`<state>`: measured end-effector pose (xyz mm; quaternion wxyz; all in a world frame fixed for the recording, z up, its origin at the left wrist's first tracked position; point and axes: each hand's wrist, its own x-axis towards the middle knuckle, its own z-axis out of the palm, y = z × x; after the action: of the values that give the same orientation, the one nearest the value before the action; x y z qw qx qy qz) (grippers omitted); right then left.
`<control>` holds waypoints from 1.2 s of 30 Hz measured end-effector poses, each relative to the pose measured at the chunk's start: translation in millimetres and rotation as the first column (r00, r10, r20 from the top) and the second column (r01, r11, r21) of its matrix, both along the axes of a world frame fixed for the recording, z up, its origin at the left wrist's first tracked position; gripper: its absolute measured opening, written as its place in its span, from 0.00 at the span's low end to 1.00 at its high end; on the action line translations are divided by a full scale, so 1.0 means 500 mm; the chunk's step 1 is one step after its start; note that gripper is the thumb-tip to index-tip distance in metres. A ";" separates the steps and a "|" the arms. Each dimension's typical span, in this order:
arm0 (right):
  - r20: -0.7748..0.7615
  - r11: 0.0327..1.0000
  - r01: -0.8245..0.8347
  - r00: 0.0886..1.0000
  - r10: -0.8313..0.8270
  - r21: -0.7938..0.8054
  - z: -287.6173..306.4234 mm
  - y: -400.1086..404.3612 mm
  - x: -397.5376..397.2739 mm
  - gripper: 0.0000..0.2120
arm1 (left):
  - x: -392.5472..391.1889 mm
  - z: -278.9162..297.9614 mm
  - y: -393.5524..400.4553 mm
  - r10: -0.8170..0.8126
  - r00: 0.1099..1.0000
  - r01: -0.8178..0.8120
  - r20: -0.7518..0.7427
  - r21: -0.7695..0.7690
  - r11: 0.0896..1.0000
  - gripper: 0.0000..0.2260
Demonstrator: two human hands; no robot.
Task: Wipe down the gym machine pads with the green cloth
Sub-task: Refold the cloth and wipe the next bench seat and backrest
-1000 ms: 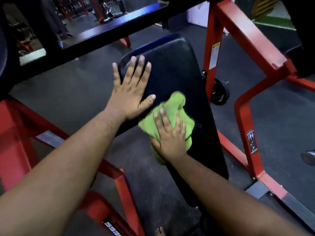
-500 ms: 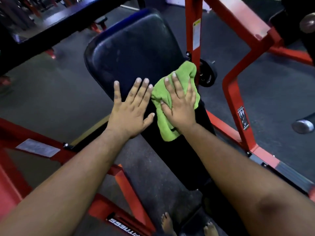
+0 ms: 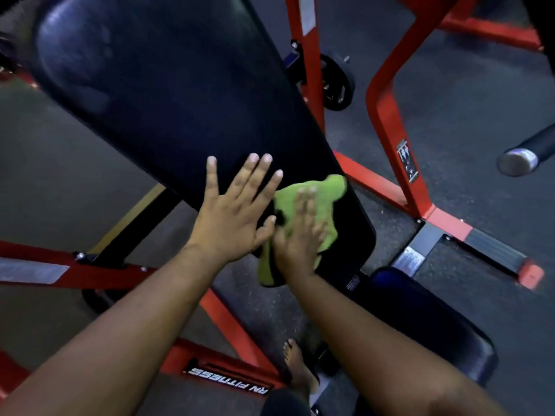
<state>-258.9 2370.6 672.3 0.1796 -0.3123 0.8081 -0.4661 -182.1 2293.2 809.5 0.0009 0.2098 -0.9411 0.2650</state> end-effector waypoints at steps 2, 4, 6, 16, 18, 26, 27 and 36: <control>-0.172 0.976 -0.210 0.965 0.198 -0.056 -0.037 0.028 0.034 0.37 | -0.004 -0.011 0.010 -0.018 1.000 0.018 -0.002 0.020 1.000 0.33; -0.329 0.946 -0.315 0.903 0.275 -0.072 -0.125 0.081 0.025 0.42 | -0.008 -0.042 0.023 -0.064 0.996 0.062 0.054 0.040 0.997 0.34; -0.296 0.952 -0.307 0.909 0.293 -0.003 -0.219 0.148 0.010 0.45 | -0.013 -0.084 0.038 -0.115 0.981 0.106 0.155 0.069 0.992 0.35; 0.465 0.942 0.287 0.820 -0.334 0.172 -0.276 0.147 -0.133 0.33 | -0.045 -0.154 0.071 -0.027 0.948 0.029 0.318 0.001 1.000 0.36; 0.388 0.959 0.250 0.877 -0.282 0.132 -0.237 0.113 -0.152 0.35 | -0.047 -0.139 0.066 -0.007 0.949 0.009 0.317 -0.005 1.000 0.36; -0.042 0.988 -0.150 0.988 0.148 -0.045 0.009 -0.021 -0.204 0.35 | -0.049 -0.031 0.036 0.120 0.972 -0.102 0.204 -0.096 0.990 0.37; -0.093 0.980 -0.189 0.979 0.184 -0.056 0.043 -0.040 -0.201 0.35 | -0.049 -0.017 0.033 0.144 0.974 -0.127 0.173 -0.103 0.987 0.37; -0.389 0.905 -0.418 0.849 0.357 -0.082 0.286 -0.157 -0.179 0.37 | 0.055 0.154 -0.002 0.473 0.871 -0.488 -0.133 -0.121 0.865 0.38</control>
<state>-348.3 2292.3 815.1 0.0906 -0.5638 0.7063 -0.4185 -154.8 2292.0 886.5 -0.0024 0.4497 -0.8353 0.3163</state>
